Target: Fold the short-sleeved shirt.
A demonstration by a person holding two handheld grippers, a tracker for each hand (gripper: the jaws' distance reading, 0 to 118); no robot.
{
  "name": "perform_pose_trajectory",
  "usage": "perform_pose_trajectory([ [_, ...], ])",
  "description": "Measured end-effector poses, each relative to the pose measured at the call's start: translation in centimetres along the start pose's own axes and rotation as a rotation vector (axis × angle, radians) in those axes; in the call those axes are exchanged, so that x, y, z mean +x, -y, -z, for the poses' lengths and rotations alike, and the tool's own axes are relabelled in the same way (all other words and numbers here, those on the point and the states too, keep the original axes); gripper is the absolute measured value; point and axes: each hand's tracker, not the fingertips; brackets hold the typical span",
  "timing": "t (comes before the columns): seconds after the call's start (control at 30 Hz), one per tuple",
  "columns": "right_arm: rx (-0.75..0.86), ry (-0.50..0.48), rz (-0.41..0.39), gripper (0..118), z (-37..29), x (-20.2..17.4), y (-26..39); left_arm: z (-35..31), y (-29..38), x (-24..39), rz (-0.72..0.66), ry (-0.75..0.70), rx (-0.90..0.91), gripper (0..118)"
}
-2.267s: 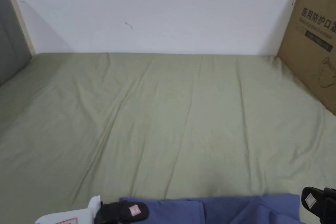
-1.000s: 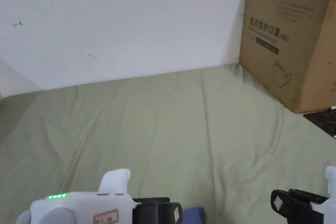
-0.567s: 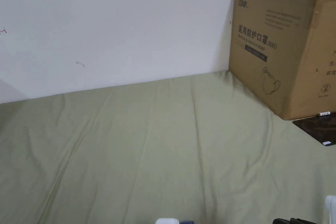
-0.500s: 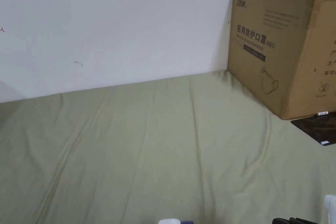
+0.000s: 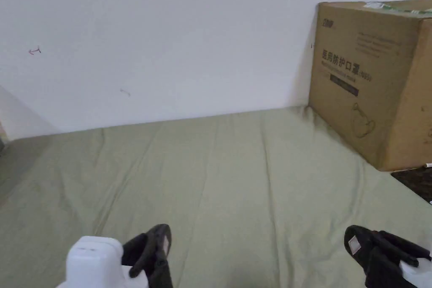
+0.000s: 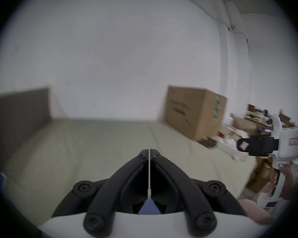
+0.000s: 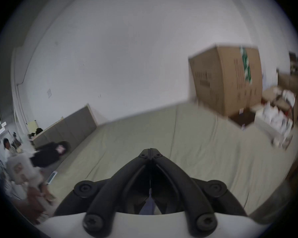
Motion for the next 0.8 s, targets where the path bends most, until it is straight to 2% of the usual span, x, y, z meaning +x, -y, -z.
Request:
perform_pose_trajectory([
  [0.07,0.113,0.013,-0.044,0,-0.5,-0.8,0.0,-2.5,-0.9,-1.2,0.027,-0.1,0.088,1],
  [0.17,0.221,0.095,-0.081,0,-1.3,-1.5,0.0,-5.0,-1.3,-2.4,0.102,-0.282,0.178,1],
  [0.27,0.187,0.158,-0.081,0,-0.8,-1.3,0.7,-5.7,-0.9,-3.3,0.119,-0.382,0.157,1],
  [0.37,0.15,0.181,-0.033,0,-0.7,-0.7,1.1,-6.1,-0.8,-4.4,0.031,-0.339,0.153,1],
  [0.53,0.136,0.165,-0.058,0,-0.4,-1.0,0.5,-6.3,-1.3,-4.5,0.079,-0.353,0.148,1],
  [0.63,-0.121,0.045,-0.026,0,3.1,-1.2,2.1,-5.1,-1.1,-5.4,0.033,-0.275,0.019,1],
  [0.7,-0.456,-0.02,0.006,0,7.4,-1.2,5.1,-4.0,0.2,-6.5,-0.04,-0.189,-0.097,1],
  [0.77,-0.716,-0.069,0.023,0,10.8,-1.2,9.0,-3.2,1.7,-7.4,-0.081,-0.18,-0.176,1],
  [0.8,-0.793,-0.103,0.023,0,12.0,-1.2,11.4,-2.7,2.5,-8.1,-0.112,-0.175,-0.227,1],
])
